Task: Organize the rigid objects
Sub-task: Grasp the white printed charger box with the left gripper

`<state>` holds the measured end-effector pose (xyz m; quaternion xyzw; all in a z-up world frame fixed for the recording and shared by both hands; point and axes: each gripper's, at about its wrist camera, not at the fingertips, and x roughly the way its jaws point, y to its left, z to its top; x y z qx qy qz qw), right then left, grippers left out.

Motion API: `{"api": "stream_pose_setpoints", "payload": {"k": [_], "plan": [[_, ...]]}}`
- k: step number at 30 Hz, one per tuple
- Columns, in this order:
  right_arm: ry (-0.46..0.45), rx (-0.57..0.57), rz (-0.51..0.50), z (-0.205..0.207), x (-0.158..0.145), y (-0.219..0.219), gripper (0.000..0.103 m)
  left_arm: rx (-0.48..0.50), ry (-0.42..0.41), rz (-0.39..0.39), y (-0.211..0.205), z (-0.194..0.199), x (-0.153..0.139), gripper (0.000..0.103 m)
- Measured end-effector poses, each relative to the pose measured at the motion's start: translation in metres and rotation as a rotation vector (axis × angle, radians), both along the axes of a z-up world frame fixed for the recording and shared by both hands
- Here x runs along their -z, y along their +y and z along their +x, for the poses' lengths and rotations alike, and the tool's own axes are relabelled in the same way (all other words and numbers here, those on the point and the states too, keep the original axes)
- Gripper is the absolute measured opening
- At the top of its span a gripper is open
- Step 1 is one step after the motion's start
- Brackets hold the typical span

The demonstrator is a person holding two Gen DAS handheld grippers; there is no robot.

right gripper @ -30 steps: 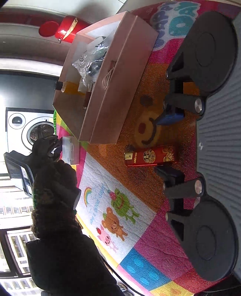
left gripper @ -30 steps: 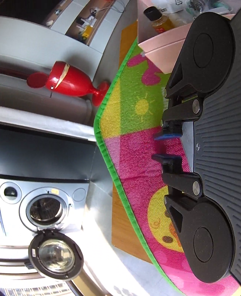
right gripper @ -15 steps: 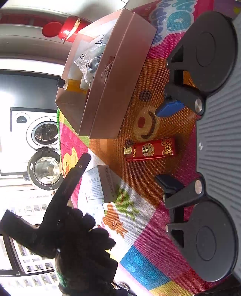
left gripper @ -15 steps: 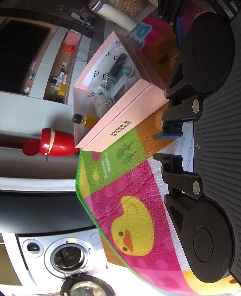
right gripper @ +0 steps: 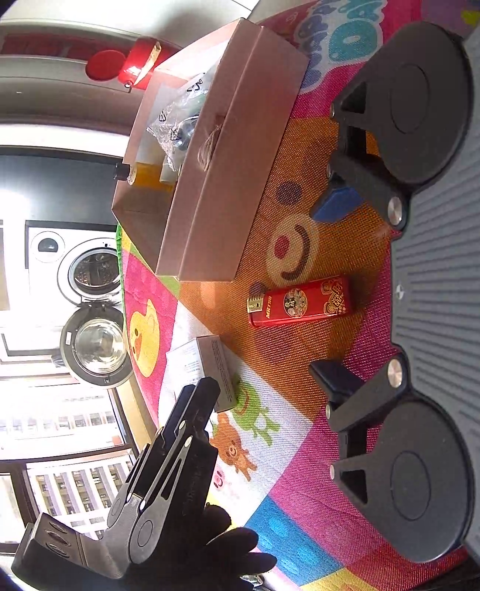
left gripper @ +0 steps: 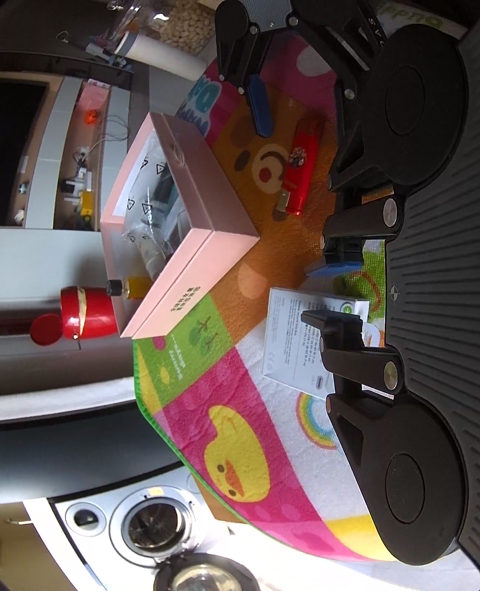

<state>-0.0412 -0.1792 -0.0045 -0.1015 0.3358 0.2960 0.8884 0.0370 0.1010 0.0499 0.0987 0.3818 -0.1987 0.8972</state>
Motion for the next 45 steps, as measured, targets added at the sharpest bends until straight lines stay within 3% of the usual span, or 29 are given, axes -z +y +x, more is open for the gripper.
{"api": "stream_pose_setpoints", "payload": {"k": [2,6,8,9,10,14,19,24,27,32,36,40,43,45], "plan": [[0.000,0.000,0.000,0.000,0.000,0.000,0.082,0.025,0.018,-0.021,-0.001,0.000,0.000,0.037],[0.000,0.000,0.000,0.000,0.000,0.000,0.083,0.061,0.029,-0.036,-0.009,0.000,0.001,0.040],[0.000,0.000,0.000,0.000,0.000,0.000,0.083,0.079,0.148,-0.052,-0.014,0.005,0.013,0.040],[-0.001,0.000,-0.001,0.000,0.000,0.000,0.083,0.083,0.158,-0.044,-0.017,0.004,0.018,0.042],[-0.001,0.000,0.000,0.000,0.000,0.000,0.083,0.101,0.094,-0.024,-0.022,-0.002,0.019,0.042],[-0.001,0.000,0.000,0.000,0.000,0.000,0.083,0.098,0.073,-0.028,-0.025,-0.006,0.009,0.041],[-0.002,-0.001,0.001,-0.001,0.000,0.000,0.084,0.041,-0.030,0.019,-0.013,-0.006,-0.015,0.041],[-0.003,0.000,0.000,0.000,0.000,0.000,0.084,-0.021,0.016,0.041,0.001,0.009,-0.007,0.040],[-0.004,0.001,-0.001,0.000,0.001,0.001,0.084,0.018,0.010,0.062,-0.004,0.006,0.001,0.053],[-0.004,0.001,-0.001,0.000,0.001,0.001,0.084,0.054,0.029,0.024,-0.010,0.007,0.003,0.075],[-0.004,0.001,-0.001,0.000,0.001,0.001,0.084,0.044,0.000,0.020,-0.010,0.004,-0.001,0.070],[-0.004,0.000,-0.001,0.000,0.001,0.001,0.084,-0.028,-0.061,0.019,0.007,0.008,-0.015,0.067],[-0.005,0.000,-0.002,-0.001,0.001,0.001,0.085,-0.079,-0.024,-0.017,0.027,0.024,-0.017,0.067],[-0.005,0.000,-0.002,-0.001,0.001,0.001,0.085,-0.117,0.023,-0.087,0.042,0.036,-0.014,0.067]]}}
